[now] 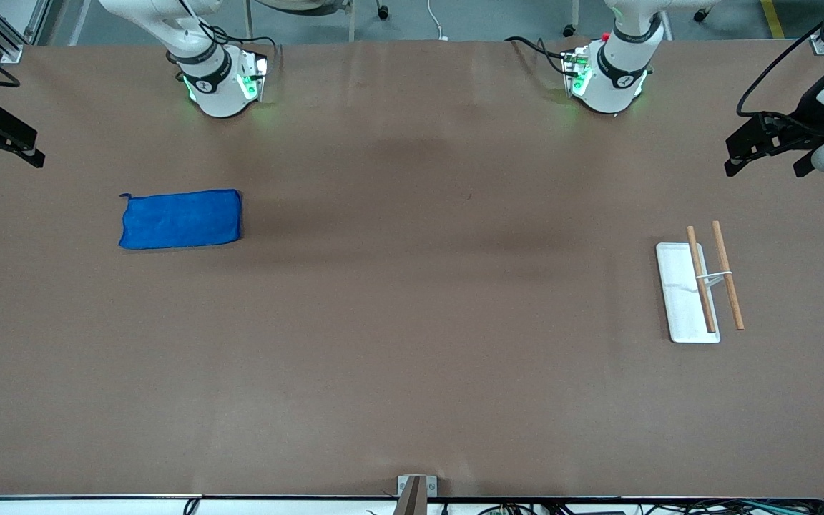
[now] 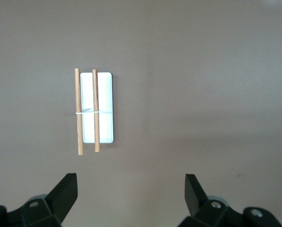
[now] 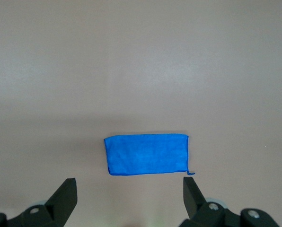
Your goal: Right arm passes towel to left arm to hang
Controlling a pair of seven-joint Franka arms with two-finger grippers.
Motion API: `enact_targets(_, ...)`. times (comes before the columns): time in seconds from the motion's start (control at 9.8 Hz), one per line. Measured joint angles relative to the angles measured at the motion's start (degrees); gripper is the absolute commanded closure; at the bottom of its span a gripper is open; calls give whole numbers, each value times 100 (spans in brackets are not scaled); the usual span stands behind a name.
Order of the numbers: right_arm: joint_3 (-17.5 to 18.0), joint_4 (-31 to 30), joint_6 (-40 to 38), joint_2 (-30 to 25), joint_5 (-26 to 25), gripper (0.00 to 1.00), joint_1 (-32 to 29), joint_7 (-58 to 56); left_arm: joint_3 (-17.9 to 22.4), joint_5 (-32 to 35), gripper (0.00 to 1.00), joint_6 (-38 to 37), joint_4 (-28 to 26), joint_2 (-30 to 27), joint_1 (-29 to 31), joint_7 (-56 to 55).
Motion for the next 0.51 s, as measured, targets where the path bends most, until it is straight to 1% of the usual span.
enact_targets(0.51, 0, 0, 7, 0, 0, 1, 0, -2, 14, 59, 0, -52, 107, 0, 10, 0)
